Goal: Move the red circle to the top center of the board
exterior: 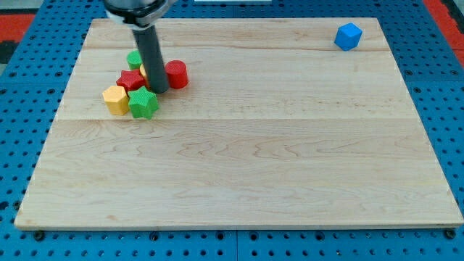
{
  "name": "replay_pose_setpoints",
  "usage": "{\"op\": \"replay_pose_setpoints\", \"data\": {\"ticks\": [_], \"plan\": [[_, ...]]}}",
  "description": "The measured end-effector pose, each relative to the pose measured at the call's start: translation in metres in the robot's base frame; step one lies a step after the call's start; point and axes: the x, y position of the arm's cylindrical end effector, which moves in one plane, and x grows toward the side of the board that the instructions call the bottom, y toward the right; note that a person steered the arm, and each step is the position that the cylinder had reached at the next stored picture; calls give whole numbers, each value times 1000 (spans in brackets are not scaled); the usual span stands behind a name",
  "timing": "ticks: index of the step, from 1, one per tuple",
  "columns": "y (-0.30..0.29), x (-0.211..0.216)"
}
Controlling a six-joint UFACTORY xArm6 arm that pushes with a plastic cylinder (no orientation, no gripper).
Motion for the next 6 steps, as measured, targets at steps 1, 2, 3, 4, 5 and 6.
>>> {"op": "replay_pose_setpoints", "data": {"ticks": [1,2,3,4,5,6], "plan": [[61,-18],[91,-78],[113,-33],[50,-13],[24,-42],[29,-85]]}}
